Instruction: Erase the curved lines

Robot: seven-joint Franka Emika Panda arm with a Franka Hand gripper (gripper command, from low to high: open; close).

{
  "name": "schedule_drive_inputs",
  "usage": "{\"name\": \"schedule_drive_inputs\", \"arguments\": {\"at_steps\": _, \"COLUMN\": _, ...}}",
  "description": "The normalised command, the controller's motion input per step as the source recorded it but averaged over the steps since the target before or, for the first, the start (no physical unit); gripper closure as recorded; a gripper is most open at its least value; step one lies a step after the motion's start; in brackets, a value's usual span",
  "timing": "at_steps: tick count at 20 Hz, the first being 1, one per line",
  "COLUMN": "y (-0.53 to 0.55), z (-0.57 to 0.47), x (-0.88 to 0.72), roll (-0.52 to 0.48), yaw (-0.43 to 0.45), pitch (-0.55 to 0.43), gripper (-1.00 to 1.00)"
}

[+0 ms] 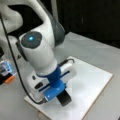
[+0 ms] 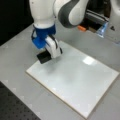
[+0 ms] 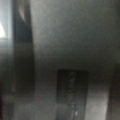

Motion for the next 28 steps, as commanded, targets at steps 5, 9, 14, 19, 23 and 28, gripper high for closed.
{"name": "schedule_drive_inputs", "arguments": {"at_steps": 5, "y": -0.25, "z": 0.11, "x": 0.00, "roll": -0.145, "yaw": 0.391, "pitch": 0.141, "gripper": 1.00}}
{"name": "schedule_drive_inputs", "arguments": {"at_steps": 9, "y": -0.36, "z": 0.09, "x": -0.02, "roll": -0.100, "yaw": 0.401, "pitch": 0.122, "gripper": 1.00}}
{"name": "schedule_drive_inputs", "arguments": {"at_steps": 14, "y": -0.38, "z": 0.11, "x": 0.01, "roll": -0.061, "yaw": 0.351, "pitch": 0.144, "gripper": 1.00}}
{"name": "schedule_drive_inputs", "arguments": {"at_steps": 19, "y": -0.17, "z": 0.11, "x": 0.09, "roll": -0.028, "yaw": 0.271, "pitch": 0.157, "gripper": 1.00}}
{"name": "schedule_drive_inputs", "arguments": {"at_steps": 23, "y": -0.12, "z": 0.10, "x": 0.11, "roll": -0.019, "yaw": 0.232, "pitch": 0.163, "gripper": 1.00}}
{"name": "schedule_drive_inputs", "arguments": {"at_steps": 28, "y": -0.12, "z": 0.09, "x": 0.11, "roll": -0.010, "yaw": 0.218, "pitch": 0.162, "gripper": 1.00}}
